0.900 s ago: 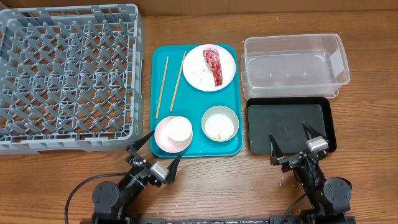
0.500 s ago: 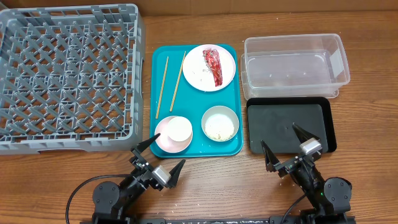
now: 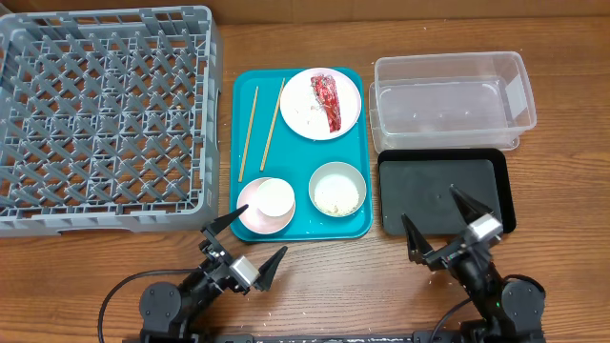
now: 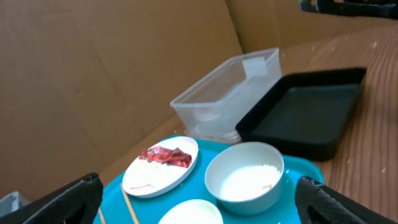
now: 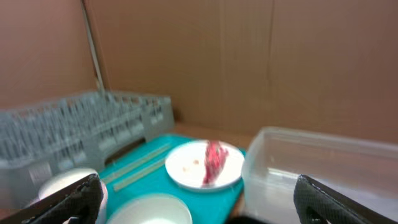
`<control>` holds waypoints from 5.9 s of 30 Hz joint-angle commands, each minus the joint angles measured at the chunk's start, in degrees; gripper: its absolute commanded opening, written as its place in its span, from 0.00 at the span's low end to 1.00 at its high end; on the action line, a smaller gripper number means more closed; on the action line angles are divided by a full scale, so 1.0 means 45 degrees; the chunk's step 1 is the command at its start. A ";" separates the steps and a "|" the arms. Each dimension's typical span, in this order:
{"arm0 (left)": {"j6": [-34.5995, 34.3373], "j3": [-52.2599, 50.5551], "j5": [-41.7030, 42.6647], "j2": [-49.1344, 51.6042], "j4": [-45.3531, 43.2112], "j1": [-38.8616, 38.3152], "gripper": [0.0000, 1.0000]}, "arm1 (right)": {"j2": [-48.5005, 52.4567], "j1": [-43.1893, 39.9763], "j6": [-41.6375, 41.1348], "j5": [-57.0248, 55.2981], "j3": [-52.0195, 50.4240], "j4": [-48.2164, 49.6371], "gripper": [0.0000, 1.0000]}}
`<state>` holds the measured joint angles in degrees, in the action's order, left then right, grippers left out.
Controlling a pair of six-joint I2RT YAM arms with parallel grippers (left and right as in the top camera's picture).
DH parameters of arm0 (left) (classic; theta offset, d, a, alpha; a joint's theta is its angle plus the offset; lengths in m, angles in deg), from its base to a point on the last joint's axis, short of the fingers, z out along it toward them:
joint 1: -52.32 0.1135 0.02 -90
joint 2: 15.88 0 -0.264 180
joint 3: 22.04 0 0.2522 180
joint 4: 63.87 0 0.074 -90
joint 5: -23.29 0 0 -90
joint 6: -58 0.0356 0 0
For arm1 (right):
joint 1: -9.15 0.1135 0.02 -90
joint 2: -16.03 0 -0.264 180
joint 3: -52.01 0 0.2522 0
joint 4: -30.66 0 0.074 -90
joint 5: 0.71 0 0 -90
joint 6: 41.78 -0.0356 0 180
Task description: Sort waste into correct bins and load items into the dishwasher
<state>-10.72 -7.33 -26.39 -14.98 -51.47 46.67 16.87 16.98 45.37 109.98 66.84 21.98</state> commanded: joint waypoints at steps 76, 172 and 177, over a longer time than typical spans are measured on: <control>-1.0355 2.0060 -0.9330 1.4751 2.0546 0.0500 1.00 | 2.3635 0.8106 -0.5100 -0.2501 1.7665 -1.1045 0.33; -0.8349 2.0006 -0.7485 1.6067 1.8525 0.6601 0.57 | 1.6553 0.1530 -0.2710 0.2225 1.8588 -1.6422 1.00; -0.9719 1.9535 -0.9991 1.6422 1.7962 0.6586 0.61 | 1.7248 0.1948 -0.2705 0.1928 1.8554 -1.7573 1.00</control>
<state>-48.31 81.96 -58.02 57.61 30.23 76.08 93.00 24.65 33.23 123.80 149.67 -56.44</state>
